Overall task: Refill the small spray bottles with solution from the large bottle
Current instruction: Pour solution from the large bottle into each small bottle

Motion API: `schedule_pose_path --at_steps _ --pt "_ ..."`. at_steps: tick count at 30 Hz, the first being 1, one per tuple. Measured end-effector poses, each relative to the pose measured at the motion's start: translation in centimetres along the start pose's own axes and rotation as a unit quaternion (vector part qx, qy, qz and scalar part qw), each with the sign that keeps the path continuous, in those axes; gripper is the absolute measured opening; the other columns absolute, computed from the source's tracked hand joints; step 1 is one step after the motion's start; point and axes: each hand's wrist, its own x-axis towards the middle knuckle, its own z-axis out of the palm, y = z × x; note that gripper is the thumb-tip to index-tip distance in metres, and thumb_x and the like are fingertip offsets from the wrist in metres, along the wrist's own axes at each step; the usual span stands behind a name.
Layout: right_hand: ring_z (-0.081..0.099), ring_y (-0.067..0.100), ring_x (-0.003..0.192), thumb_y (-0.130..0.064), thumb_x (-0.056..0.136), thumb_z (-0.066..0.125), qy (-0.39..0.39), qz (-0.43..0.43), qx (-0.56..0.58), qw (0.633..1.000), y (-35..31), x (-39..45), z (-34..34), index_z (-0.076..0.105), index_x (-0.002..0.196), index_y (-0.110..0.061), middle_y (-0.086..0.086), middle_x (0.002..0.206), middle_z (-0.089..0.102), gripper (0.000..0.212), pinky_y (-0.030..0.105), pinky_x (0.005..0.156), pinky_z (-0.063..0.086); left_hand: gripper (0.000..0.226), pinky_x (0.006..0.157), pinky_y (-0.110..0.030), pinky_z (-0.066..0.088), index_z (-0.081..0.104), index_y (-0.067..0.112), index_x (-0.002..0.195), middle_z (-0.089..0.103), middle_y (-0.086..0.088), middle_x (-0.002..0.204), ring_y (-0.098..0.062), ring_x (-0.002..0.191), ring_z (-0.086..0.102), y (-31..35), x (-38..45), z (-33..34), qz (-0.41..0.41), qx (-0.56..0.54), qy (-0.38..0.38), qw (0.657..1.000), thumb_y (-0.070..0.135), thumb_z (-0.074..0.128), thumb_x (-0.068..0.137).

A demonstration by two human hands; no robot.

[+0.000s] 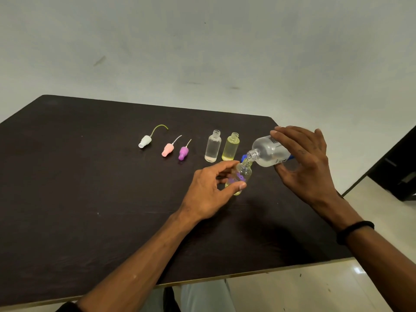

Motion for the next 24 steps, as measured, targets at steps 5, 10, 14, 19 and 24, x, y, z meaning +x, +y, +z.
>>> schedule_pose_path --at_steps 5,10,14,19,24 --pt "0.051 0.034 0.141 -0.004 0.075 0.091 -0.006 0.002 0.000 1.000 0.09 -0.06 0.10 0.060 0.144 -0.014 0.010 0.148 0.060 0.076 0.074 0.118 0.026 0.053 0.093 -0.010 0.051 0.064 0.018 0.137 0.069 0.020 0.112 0.008 0.108 0.067 -0.05 0.02 0.08 -0.002 0.002 -0.002 1.000 0.021 0.082 0.088" --pt "0.051 0.034 0.142 -0.004 0.075 0.090 -0.003 0.002 0.000 1.000 0.14 0.04 -0.04 0.060 0.144 -0.014 0.010 0.148 0.060 0.075 0.074 0.118 0.026 0.053 0.093 -0.010 0.052 0.064 0.017 0.138 0.071 0.015 0.114 0.006 0.108 0.067 -0.03 0.06 0.05 0.001 0.000 -0.001 1.000 0.020 0.082 0.088" --pt "0.051 0.033 0.142 -0.004 0.076 0.090 -0.002 0.005 0.001 1.000 0.07 -0.18 0.18 0.061 0.144 -0.014 0.009 0.149 0.060 0.075 0.073 0.117 0.026 0.052 0.093 -0.010 0.052 0.065 0.017 0.137 0.073 0.013 0.114 0.005 0.108 0.068 -0.14 0.05 0.08 0.003 -0.001 0.002 1.000 0.019 0.083 0.088" --pt "0.051 0.033 0.142 -0.003 0.076 0.090 0.002 0.003 0.000 1.000 0.11 -0.20 0.16 0.061 0.144 -0.013 0.009 0.149 0.060 0.074 0.073 0.117 0.027 0.054 0.094 -0.010 0.051 0.064 0.018 0.138 0.071 0.015 0.114 0.006 0.109 0.068 -0.14 0.07 0.07 0.001 0.004 -0.003 1.000 0.021 0.083 0.087" --pt "0.050 0.032 0.144 -0.006 0.078 0.089 -0.002 0.006 -0.007 1.000 0.12 -0.26 0.40 0.061 0.144 -0.013 0.010 0.150 0.059 0.072 0.072 0.119 0.025 0.057 0.095 -0.011 0.051 0.063 0.018 0.140 0.071 0.015 0.117 0.007 0.110 0.067 -0.26 0.07 0.08 -0.004 0.001 -0.004 1.000 0.021 0.084 0.087"
